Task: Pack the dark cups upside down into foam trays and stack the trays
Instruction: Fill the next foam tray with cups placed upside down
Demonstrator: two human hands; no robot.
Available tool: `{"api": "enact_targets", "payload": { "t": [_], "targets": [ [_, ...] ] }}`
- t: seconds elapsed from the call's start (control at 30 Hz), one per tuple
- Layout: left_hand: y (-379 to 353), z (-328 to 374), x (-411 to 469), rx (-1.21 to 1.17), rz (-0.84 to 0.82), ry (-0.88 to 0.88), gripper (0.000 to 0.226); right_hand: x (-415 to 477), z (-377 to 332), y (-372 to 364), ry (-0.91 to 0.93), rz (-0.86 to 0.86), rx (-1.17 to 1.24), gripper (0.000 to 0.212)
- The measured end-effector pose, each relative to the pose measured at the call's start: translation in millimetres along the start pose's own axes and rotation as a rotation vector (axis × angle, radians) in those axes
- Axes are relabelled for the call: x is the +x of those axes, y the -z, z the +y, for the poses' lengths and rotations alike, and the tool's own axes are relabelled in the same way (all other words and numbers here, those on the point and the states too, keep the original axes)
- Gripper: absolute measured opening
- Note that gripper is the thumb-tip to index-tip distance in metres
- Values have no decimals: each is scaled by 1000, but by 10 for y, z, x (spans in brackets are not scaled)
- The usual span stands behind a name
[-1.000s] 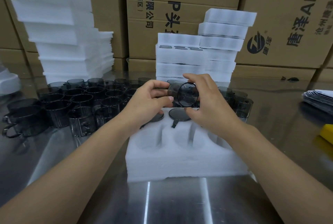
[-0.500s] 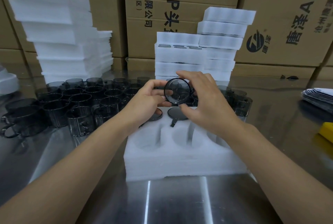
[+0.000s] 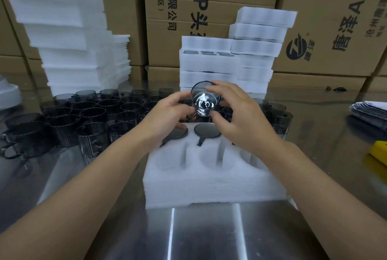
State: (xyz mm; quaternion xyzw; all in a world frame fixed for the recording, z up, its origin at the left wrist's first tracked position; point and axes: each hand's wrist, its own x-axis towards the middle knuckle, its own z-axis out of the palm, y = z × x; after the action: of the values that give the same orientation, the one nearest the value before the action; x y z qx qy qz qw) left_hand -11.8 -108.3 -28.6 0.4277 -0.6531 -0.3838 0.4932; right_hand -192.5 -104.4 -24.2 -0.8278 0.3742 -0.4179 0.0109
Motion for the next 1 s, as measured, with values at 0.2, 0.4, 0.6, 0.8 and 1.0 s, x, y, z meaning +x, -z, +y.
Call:
{"api": "enact_targets", "payload": {
  "t": [0.2,0.4,0.6,0.8,1.0],
  "targets": [
    [141,69,3,-29,-49,14,22,3,-11,53,-84,16,92,38],
    [124,77,1,-97,0,51,17,18,-49,47,-115,67,164,35],
    [105,111,1,-231,28,140,21,-5,-86,75,-68,-1,273,29],
    [113,114,6,-179,91,153,23,-16,-96,64,-3,-39,244,41],
    [169,165,-11,-187,-136,176,55,-12,-157,73,-47,-64,200,65]
  ]
}}
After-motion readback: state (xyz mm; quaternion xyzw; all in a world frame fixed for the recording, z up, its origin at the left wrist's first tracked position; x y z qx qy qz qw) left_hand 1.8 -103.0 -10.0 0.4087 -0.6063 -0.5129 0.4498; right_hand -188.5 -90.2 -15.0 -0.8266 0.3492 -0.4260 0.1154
